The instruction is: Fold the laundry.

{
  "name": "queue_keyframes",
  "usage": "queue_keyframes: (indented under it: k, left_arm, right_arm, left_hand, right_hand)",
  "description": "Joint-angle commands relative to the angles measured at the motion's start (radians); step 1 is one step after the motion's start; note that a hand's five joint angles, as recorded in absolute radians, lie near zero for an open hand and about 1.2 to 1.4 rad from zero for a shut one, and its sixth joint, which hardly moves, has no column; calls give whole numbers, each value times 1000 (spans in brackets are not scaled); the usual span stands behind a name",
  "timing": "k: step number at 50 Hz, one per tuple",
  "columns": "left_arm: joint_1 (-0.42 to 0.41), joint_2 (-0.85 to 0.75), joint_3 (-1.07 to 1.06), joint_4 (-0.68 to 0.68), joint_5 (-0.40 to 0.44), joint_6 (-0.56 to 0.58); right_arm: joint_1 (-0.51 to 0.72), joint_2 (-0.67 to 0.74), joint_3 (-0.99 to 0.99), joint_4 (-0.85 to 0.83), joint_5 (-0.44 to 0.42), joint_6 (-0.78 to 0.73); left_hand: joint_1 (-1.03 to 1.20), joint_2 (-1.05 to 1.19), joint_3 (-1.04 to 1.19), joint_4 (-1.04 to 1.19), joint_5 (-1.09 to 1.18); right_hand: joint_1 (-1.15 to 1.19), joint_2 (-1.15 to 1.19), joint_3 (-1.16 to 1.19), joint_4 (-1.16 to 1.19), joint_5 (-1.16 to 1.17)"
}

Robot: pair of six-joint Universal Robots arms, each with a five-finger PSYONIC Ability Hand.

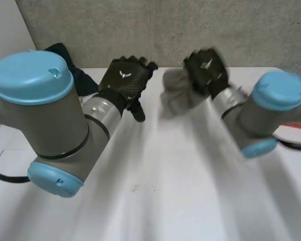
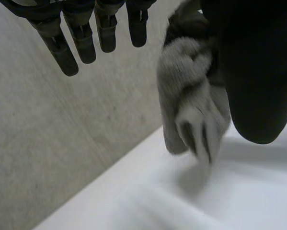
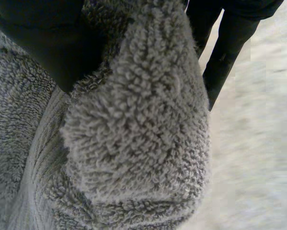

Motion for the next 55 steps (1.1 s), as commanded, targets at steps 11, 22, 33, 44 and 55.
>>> queue_keyframes:
  k: [11,22,33,44,55]
  left_arm:
    - [-75,47,39,37,174,-77]
    - [-101,47,-2,42,322,-80]
    - [-103,44,-36,71,353,-83]
    - [-114,50,-36,73,350,-84]
    - [-124,85,-38,71,350,-84]
  right_arm:
    - [-535,135,-329,-166,-87,261]
    - [-761,426,-392,-215,-390,425]
    - [-812,468,-262,-293,-461,414]
    - [-812,304,-141,-241,-454,413]
    - [-899,37,-48,262,-389,148]
  left_hand:
    - [-29,-38,-44,-37,-43]
    - [-35,-44,-50,-43,-49]
    - [-36,-45,-51,-44,-50]
    - [-36,-45,-51,-44,-50]
    - [-35,-44,-50,-43,-49]
  right_hand:
    - [383,261,246,204,308]
    - [383,261,246,204,308]
    - [383,261,246,204,308]
    - [-839,-961,-975,-1018,-913]
    - [-839,-961,-975,-1018,-913]
